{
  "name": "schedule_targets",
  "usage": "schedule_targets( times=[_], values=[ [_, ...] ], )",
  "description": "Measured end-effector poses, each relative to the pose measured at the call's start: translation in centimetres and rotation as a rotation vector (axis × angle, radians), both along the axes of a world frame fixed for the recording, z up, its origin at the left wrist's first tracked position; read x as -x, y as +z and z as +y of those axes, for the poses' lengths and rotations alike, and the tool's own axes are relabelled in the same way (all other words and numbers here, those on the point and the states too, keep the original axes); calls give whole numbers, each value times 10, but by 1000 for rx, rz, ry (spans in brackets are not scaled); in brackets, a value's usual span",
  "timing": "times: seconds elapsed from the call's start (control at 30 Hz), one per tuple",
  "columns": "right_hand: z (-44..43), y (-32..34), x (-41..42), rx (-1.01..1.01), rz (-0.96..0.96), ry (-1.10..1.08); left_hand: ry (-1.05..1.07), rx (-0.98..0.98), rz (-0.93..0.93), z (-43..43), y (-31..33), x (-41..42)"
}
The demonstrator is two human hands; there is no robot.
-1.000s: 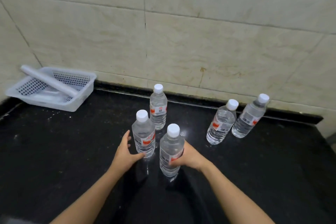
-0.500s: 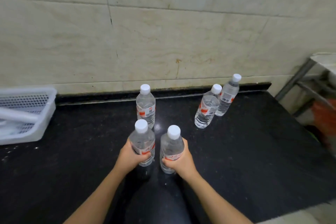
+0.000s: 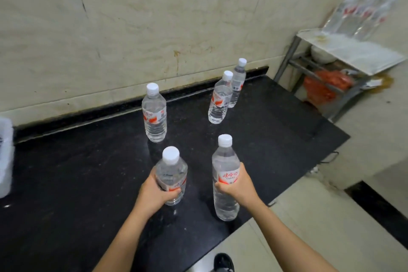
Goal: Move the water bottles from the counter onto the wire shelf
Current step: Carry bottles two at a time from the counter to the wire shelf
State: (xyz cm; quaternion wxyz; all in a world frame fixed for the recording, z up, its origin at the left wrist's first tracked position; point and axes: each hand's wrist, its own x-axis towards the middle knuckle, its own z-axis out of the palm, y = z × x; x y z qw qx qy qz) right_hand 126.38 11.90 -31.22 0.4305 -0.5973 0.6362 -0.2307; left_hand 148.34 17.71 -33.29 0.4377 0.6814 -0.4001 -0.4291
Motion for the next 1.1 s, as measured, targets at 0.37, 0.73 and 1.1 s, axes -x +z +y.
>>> schedule_targets(
  times=[0.37,0.73,1.1],
  values=[
    [60,-1,92,-2,14,-193,64,22,11,17,1,43],
    [72,15,257,121,-4,-304,-148,82,75,-4,32,217],
    [82,61,413,346,-40,-492,-421,126,192,-41,73,385]
  ],
)
